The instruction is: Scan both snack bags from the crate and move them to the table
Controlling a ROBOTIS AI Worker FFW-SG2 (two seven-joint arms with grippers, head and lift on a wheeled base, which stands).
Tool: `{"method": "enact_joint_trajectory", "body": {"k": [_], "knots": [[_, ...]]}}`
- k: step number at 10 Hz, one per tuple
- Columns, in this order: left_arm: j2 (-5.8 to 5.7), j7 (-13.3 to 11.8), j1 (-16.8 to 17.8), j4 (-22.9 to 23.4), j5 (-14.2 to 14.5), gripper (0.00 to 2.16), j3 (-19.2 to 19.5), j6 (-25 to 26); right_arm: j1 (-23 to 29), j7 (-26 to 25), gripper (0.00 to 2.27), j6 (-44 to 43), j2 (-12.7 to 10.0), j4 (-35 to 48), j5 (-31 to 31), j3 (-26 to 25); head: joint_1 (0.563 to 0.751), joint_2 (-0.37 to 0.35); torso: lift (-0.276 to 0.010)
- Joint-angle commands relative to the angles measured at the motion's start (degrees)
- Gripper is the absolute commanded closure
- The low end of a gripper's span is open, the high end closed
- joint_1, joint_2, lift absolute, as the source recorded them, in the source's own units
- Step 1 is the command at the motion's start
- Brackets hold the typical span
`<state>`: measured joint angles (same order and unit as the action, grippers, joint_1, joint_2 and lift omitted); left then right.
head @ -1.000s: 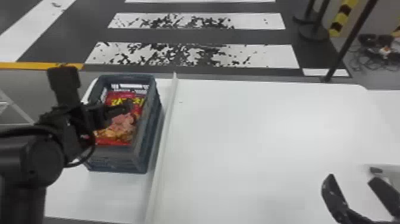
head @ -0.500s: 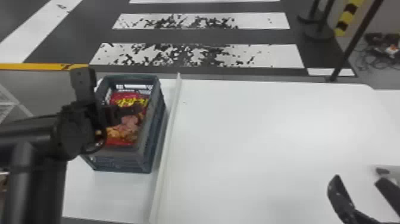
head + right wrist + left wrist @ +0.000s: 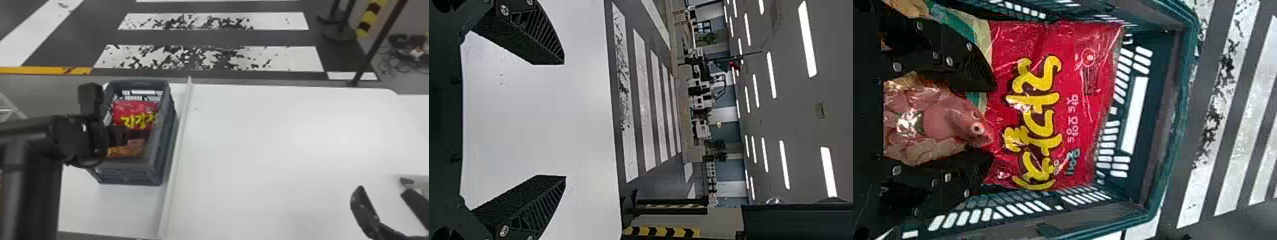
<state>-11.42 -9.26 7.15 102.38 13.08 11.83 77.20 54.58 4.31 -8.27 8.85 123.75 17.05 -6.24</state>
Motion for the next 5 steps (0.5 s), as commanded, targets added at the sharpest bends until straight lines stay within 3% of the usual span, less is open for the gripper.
{"method": "enact_joint_trajectory", "body": {"k": [1, 3, 5], "knots": [[-0.18, 0.12, -2.05, 0.9, -0.6, 1.75, 0.21, -0.77, 0.26, 0.0, 0.11, -0.03, 0.02, 0.0, 0.44, -0.18, 0.695, 0.066, -0.087], [-0.18, -1.11, -3.28, 3.53, -0.16, 1.84, 2.67, -0.6, 0.43, 0.0, 0.11, -0.38, 0.02, 0.0, 0.61, 0.0, 0.695, 0.074, -0.087], [0.08, -0.32, -6.45, 8.72, 0.1, 1.88, 5.4, -2.53, 0.52, 0.0, 0.11, -0.55, -0.06, 0.0, 1.31, 0.08, 0.695, 0.092, -0.087]]}}
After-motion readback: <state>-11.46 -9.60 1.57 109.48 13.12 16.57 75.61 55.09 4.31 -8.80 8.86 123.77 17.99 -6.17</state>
